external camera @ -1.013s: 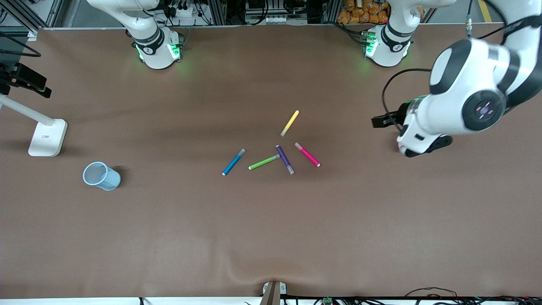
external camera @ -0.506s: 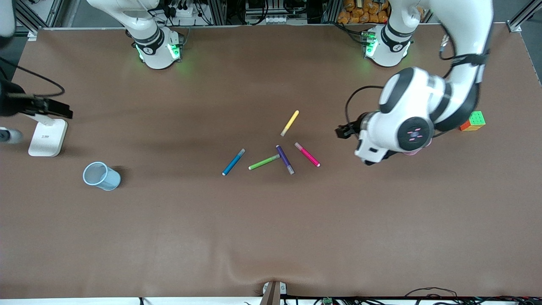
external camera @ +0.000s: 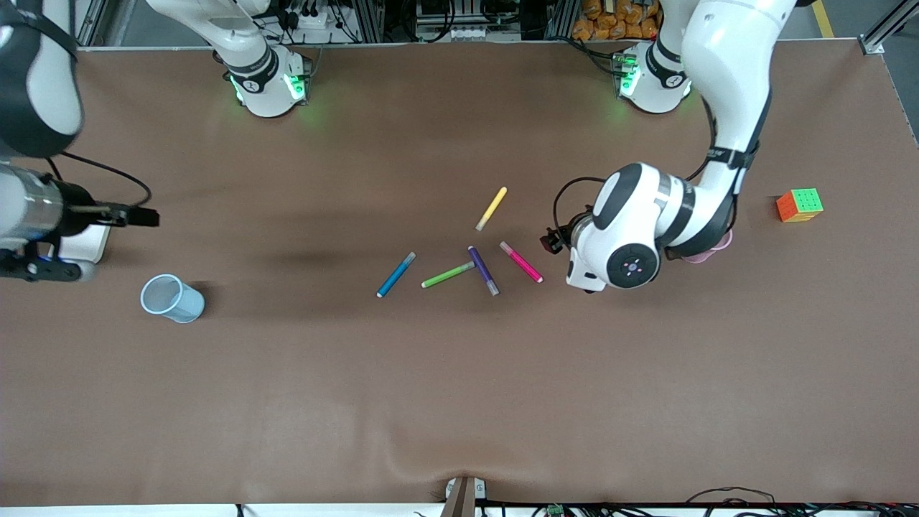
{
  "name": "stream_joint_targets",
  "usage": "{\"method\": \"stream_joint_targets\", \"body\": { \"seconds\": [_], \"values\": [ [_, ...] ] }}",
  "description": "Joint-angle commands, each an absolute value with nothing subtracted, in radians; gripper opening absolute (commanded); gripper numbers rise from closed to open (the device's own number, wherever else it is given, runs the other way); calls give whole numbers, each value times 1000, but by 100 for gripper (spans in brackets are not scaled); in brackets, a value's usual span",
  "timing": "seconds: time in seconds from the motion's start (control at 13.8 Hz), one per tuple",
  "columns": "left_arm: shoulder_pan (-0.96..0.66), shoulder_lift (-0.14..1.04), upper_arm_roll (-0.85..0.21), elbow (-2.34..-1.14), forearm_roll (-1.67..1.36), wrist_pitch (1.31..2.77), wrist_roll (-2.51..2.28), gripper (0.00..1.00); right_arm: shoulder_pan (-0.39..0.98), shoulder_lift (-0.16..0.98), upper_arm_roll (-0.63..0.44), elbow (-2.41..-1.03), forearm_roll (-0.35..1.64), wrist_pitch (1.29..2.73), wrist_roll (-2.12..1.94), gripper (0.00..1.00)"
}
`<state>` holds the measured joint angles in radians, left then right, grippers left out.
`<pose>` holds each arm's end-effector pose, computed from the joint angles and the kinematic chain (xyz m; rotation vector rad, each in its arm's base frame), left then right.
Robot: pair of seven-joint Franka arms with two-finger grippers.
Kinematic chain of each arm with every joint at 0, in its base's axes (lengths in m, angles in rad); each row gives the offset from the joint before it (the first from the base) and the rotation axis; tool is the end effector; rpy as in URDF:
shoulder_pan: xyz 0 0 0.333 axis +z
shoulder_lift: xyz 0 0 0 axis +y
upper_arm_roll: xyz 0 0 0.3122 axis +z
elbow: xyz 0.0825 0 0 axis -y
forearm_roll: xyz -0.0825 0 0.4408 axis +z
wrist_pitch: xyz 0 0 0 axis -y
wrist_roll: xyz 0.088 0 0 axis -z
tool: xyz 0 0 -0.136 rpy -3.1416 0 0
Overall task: Place pink and blue markers in matching cups
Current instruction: 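Reach the left gripper to the pink marker while the right gripper reaches the blue marker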
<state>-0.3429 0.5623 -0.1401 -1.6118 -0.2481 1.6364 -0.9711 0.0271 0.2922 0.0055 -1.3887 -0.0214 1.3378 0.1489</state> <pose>0.5681 -0.3280 0.2180 -2.7702 -0.8171 0.9045 0.6530 0.0176 0.4841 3.0412 -0.1790 -0.5229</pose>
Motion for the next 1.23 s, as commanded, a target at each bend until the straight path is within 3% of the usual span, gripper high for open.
{"method": "stream_joint_targets", "body": {
  "seconds": [0.0,0.43,0.51,0.72,1.01,1.16],
  "values": [
    [-347,595,-133,-1598,-311,1693,-1020,100,86,310,6,-1402,33,1365,321,100],
    [-324,689,-124,-1591,-395,1839,-1080,100,162,307,6,-1502,193,1449,605,100],
    [-322,695,-123,-1591,-423,1868,-1081,96,188,305,8,-1520,195,1472,664,100],
    [-322,736,-110,-1591,-434,1933,-1081,94,259,295,8,-1627,195,1606,765,100],
    [-324,767,-110,-1591,-471,1986,-1081,77,333,299,8,-1727,196,1800,833,100],
    [-327,767,-110,-1589,-486,1994,-1081,75,406,299,8,-1799,196,1928,931,100]
  ]
}}
